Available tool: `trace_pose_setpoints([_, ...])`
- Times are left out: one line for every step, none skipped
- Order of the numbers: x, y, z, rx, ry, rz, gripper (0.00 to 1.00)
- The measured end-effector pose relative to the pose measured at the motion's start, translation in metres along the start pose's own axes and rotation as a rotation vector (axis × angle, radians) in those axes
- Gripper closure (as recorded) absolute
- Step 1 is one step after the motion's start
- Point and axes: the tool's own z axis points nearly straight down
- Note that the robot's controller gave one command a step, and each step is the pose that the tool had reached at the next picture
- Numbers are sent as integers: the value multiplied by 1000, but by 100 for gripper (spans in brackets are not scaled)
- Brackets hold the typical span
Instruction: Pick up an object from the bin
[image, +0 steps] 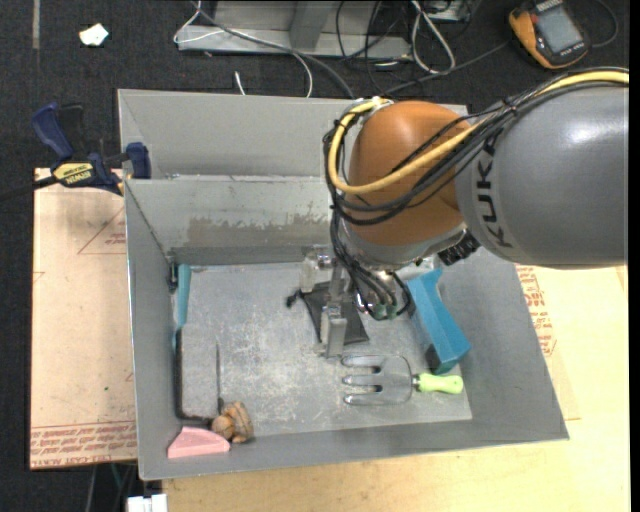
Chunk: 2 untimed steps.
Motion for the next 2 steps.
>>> trace_pose_setpoints([-22, -17, 28, -1, -2, -228, 0])
trace_pose_setpoints([-47, -64, 54, -3, -9, 19, 0])
